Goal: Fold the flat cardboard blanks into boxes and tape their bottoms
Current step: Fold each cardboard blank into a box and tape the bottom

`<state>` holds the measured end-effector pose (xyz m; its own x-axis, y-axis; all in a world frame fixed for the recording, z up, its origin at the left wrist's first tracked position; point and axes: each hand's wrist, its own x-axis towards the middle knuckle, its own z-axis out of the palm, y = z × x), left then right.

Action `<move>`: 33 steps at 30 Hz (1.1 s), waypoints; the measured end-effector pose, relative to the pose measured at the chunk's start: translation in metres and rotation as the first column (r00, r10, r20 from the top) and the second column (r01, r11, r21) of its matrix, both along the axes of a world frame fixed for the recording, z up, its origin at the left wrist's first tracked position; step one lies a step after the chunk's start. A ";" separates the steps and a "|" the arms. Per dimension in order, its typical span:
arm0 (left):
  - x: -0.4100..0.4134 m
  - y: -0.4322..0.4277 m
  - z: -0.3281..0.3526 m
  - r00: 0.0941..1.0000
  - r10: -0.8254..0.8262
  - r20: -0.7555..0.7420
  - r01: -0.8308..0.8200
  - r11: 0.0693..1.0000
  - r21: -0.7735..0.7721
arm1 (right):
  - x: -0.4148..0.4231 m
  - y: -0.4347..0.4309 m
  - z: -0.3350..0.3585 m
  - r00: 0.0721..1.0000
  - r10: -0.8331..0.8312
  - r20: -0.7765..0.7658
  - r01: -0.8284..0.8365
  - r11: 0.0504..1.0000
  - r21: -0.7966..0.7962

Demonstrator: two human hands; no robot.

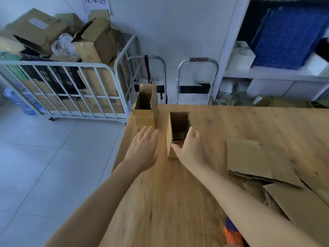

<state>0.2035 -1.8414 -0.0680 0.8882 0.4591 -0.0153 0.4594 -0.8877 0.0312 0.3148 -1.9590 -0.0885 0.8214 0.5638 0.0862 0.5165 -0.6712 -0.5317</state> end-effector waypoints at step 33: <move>0.031 -0.023 -0.008 0.987 -0.163 -0.008 0.162 0.984 -0.070 | 0.091 -0.032 0.027 0.989 0.059 -0.133 -0.071 0.994 -0.085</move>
<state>0.2347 -1.8640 -0.0763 0.9503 0.3065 -0.0544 0.3103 -0.9463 0.0901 0.4058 -1.9911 -0.0616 0.7835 0.6172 -0.0719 0.4913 -0.6862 -0.5364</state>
